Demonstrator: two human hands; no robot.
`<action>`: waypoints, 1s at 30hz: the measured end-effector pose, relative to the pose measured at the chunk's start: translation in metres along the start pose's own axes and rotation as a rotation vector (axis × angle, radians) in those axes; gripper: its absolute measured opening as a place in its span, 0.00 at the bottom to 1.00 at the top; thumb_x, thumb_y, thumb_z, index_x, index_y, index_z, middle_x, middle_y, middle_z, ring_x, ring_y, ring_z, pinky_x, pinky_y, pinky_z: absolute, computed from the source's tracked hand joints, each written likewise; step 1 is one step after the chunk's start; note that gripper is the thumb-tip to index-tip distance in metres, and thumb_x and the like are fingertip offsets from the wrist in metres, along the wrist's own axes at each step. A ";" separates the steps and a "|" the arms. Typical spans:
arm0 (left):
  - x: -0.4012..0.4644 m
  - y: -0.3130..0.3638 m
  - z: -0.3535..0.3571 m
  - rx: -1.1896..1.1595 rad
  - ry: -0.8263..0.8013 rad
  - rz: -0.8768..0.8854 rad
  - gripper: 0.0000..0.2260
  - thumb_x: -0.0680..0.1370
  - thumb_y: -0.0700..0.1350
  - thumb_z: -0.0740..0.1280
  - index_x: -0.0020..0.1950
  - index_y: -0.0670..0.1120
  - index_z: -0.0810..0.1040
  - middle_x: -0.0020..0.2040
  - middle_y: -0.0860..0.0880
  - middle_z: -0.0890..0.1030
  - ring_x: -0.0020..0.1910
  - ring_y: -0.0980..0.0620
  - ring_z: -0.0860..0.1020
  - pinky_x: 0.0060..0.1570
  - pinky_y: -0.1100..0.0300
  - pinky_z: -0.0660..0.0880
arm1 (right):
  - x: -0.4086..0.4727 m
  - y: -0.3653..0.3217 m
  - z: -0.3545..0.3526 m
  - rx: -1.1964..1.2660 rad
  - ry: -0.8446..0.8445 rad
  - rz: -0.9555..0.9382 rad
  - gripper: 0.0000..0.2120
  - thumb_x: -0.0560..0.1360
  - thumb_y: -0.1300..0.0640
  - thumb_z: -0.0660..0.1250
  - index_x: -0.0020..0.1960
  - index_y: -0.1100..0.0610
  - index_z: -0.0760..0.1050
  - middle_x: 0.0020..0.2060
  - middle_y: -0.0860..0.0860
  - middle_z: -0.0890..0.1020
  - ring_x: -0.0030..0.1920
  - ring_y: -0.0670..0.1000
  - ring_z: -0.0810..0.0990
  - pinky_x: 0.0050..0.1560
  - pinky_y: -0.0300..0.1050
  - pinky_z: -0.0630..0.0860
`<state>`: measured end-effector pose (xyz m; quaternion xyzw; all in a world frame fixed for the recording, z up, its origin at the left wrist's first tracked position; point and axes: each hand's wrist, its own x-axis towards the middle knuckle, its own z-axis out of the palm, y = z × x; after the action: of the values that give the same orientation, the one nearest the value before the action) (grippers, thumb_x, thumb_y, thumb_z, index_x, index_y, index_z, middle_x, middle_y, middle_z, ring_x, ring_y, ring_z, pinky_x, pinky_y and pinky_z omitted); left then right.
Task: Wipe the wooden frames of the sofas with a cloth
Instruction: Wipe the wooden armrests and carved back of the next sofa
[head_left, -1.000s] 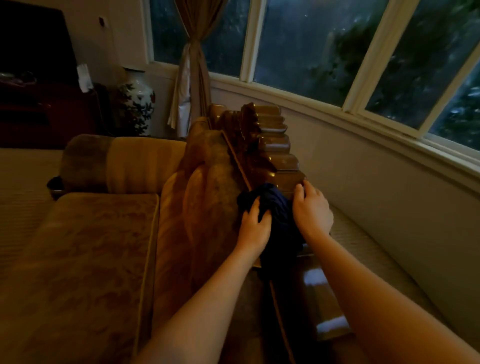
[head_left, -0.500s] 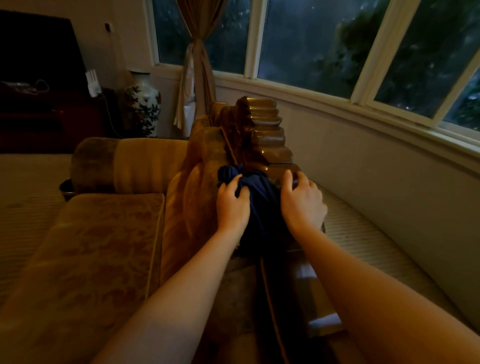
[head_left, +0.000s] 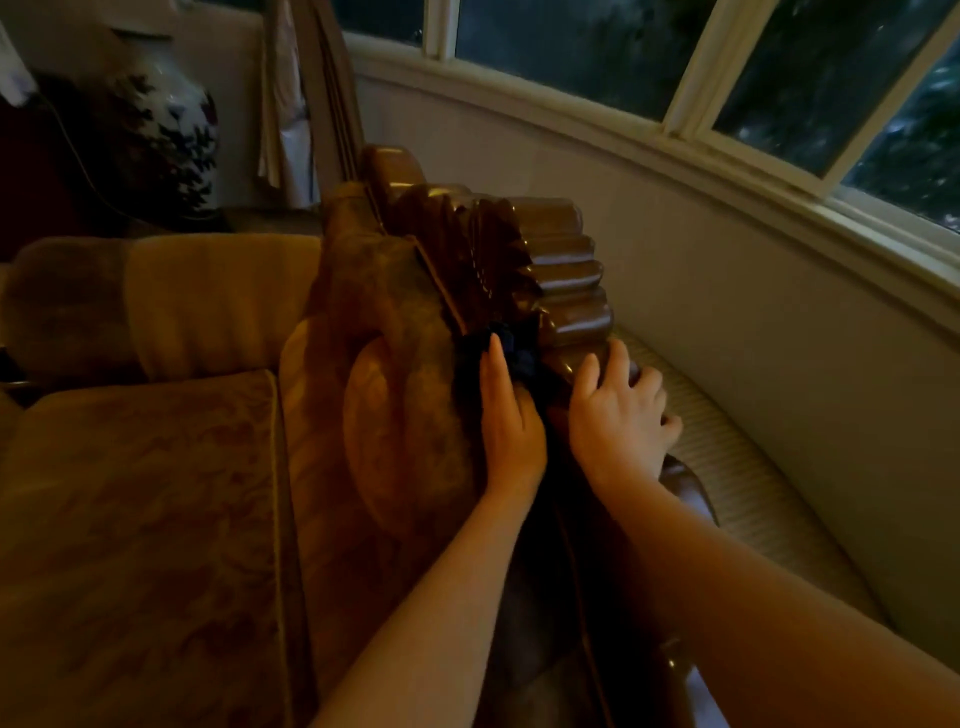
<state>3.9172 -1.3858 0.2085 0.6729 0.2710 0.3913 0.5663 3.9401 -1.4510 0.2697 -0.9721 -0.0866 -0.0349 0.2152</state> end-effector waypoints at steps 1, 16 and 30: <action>0.017 -0.002 0.002 -0.002 0.029 -0.021 0.25 0.80 0.34 0.53 0.77 0.45 0.53 0.77 0.46 0.57 0.75 0.52 0.55 0.69 0.68 0.52 | 0.000 -0.001 0.000 -0.013 0.005 0.009 0.25 0.79 0.42 0.41 0.74 0.45 0.51 0.67 0.57 0.64 0.67 0.57 0.64 0.66 0.62 0.56; 0.029 -0.002 0.006 0.039 0.148 0.005 0.17 0.76 0.36 0.56 0.65 0.36 0.70 0.60 0.41 0.70 0.60 0.50 0.69 0.56 0.76 0.61 | 0.003 0.001 0.000 -0.044 -0.007 -0.014 0.24 0.80 0.43 0.43 0.74 0.47 0.52 0.66 0.58 0.64 0.67 0.59 0.64 0.65 0.61 0.57; 0.023 0.004 0.000 0.119 0.084 0.136 0.17 0.75 0.35 0.59 0.64 0.39 0.72 0.60 0.40 0.69 0.60 0.45 0.71 0.59 0.69 0.63 | 0.003 -0.003 -0.003 0.023 -0.024 0.017 0.23 0.80 0.44 0.45 0.73 0.46 0.55 0.68 0.58 0.63 0.68 0.58 0.63 0.69 0.62 0.54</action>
<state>3.9297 -1.3681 0.2179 0.7053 0.2711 0.4396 0.4856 3.9427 -1.4492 0.2740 -0.9706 -0.0815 -0.0204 0.2258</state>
